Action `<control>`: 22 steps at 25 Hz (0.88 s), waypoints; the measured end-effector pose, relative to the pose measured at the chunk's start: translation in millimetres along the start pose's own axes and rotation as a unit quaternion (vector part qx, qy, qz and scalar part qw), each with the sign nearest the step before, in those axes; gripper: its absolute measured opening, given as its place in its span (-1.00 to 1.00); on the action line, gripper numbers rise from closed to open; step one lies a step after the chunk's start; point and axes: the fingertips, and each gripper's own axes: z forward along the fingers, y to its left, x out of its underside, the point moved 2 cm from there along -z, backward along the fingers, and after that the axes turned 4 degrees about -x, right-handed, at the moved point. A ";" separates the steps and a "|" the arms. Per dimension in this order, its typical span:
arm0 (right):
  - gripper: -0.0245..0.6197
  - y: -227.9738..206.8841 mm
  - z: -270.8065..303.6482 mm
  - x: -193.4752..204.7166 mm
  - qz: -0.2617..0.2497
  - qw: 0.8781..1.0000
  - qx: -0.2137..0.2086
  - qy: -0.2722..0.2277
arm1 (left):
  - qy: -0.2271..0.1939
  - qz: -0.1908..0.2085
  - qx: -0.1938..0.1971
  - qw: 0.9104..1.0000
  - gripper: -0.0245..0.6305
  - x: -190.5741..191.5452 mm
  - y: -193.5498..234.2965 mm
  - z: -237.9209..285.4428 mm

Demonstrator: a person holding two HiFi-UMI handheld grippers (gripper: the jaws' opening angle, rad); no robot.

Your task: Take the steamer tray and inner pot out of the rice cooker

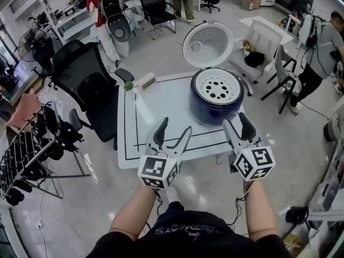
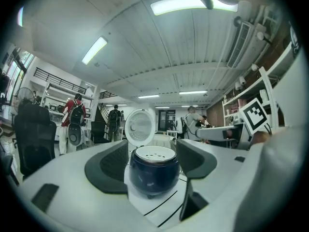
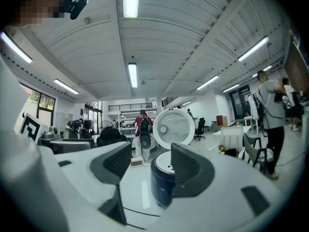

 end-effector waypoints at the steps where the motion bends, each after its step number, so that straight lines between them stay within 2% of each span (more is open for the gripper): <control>1: -0.18 0.8 8.9 -1.1 -0.001 1.000 0.005 0.000 | 0.001 -0.001 0.005 1.000 0.00 -0.6 7.8 5.8; 10: -0.18 6.8 65.4 -8.3 -0.001 0.999 0.051 -0.003 | 0.009 -0.001 0.052 0.999 0.00 -9.9 56.7 48.4; 14: -0.18 5.4 73.6 -10.5 0.001 0.997 0.075 -0.005 | 0.014 -0.001 0.076 0.997 0.00 -12.7 64.0 58.8; 22: -0.18 -7.5 80.6 -14.3 -0.002 0.995 0.101 -0.002 | 0.014 -0.016 0.096 0.995 0.00 -15.8 64.4 79.3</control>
